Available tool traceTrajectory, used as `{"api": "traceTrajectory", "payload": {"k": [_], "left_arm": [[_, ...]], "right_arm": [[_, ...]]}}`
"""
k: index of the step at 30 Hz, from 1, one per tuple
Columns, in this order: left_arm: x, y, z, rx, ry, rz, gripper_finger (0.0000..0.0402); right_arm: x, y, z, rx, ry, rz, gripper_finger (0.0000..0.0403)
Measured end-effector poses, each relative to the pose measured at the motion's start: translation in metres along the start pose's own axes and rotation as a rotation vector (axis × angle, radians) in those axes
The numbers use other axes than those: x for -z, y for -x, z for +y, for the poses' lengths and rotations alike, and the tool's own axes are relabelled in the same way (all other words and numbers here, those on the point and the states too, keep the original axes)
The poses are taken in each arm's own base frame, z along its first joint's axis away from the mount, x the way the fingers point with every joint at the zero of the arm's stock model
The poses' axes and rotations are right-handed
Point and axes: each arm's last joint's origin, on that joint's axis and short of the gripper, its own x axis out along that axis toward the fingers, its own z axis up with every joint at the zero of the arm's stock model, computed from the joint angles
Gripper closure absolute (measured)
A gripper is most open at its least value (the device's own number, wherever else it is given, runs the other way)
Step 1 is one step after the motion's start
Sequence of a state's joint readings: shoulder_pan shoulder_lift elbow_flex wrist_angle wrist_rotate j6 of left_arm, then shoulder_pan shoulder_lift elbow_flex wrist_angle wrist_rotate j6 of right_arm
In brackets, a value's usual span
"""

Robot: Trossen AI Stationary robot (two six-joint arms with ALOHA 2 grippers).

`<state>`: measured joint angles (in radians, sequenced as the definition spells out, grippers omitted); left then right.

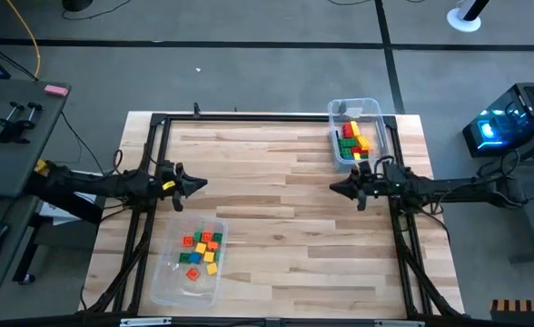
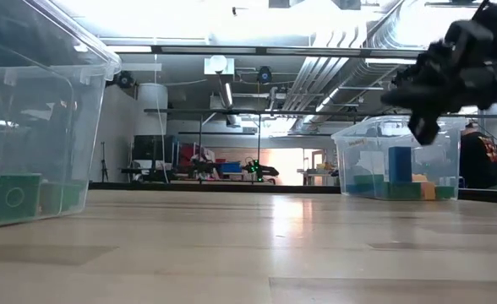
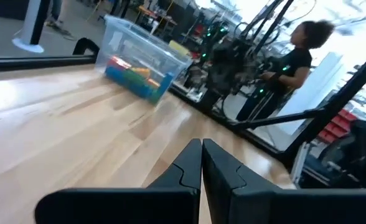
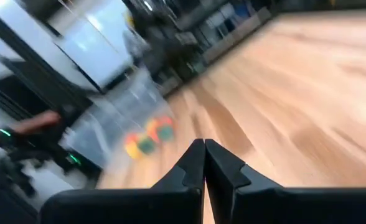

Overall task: Sort blocks by size
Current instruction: Return to Home Position

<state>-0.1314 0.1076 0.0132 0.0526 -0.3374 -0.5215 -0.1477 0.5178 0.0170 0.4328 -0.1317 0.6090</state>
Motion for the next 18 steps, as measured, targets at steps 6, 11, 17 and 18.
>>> {"api": "traceTrajectory", "payload": {"k": [6, 11, 17, 18], "left_arm": [[-0.008, 0.007, -0.002, 0.053, 0.034, -0.084, 0.0401], [-0.008, 0.007, -0.002, 0.054, 0.033, -0.083, 0.0401], [-0.008, 0.007, -0.002, 0.060, 0.034, -0.080, 0.0401], [-0.008, 0.007, -0.002, 0.060, 0.033, -0.080, 0.0401]], "right_arm": [[0.020, 0.003, -0.013, 0.146, -0.032, 0.198, 0.0399], [0.032, 0.009, -0.020, 0.233, -0.042, 0.323, 0.0399], [0.016, 0.018, -0.005, 0.114, -0.005, 0.126, 0.0398], [0.012, 0.021, -0.002, 0.081, 0.000, 0.086, 0.0398]]}}
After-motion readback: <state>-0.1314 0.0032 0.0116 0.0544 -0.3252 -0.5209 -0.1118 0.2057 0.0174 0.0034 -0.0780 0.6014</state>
